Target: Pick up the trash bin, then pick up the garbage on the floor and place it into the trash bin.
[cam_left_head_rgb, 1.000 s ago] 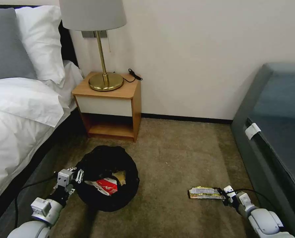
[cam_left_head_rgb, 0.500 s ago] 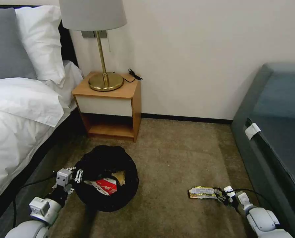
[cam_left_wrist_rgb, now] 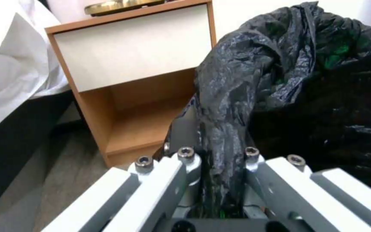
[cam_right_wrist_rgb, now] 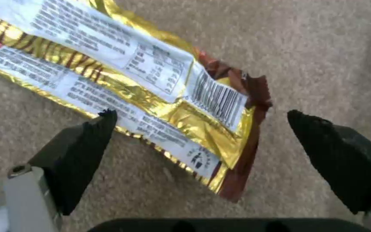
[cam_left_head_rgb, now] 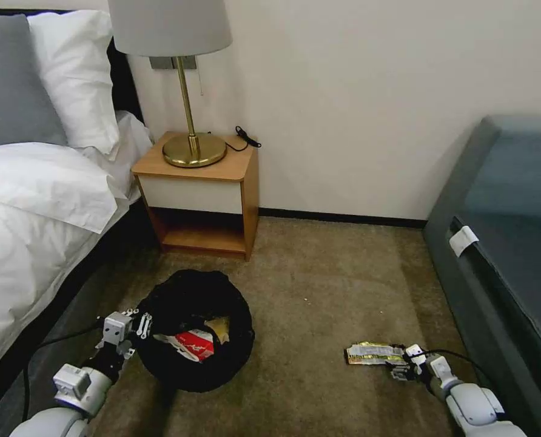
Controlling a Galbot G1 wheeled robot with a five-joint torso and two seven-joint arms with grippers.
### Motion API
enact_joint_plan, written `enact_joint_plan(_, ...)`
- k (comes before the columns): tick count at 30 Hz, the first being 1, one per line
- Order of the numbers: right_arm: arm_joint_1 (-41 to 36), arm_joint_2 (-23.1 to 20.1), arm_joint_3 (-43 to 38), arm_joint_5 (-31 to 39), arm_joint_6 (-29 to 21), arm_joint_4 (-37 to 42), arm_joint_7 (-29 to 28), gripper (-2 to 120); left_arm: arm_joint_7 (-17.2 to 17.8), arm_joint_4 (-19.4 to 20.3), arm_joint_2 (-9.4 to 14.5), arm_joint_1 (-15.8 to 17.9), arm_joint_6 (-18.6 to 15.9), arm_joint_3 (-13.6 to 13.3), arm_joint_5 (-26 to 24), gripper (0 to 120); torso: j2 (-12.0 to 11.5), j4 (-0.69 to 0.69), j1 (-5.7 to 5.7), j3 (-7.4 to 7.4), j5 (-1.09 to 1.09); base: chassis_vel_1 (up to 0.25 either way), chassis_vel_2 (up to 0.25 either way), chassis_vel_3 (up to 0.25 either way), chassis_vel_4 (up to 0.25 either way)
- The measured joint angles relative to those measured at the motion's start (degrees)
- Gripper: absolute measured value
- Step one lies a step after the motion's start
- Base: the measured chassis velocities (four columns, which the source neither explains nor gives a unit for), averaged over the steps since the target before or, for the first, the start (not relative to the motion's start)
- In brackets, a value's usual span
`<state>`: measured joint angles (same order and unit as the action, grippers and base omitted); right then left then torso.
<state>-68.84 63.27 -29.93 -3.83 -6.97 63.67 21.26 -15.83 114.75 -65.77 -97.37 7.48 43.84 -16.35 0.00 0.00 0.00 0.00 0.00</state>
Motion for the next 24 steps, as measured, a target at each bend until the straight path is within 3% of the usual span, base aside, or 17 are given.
enact_joint_plan(11,3.1,-0.4,0.8,0.2,1.4,-4.3,0.6,99,0.0,0.4,0.3,0.0,0.1,0.3,-0.4,3,0.0,0.0,0.0,0.0,0.0,0.0,0.0,0.0,0.0)
enact_joint_plan(24,4.3,-0.5,1.7,-0.1,2.1,-5.7,1.7,54,0.0,-0.7,-0.2,1.5,0.0,-1.1,-0.1,3,0.0,0.0,0.0,0.0,0.0,0.0,0.0,0.0,0.0)
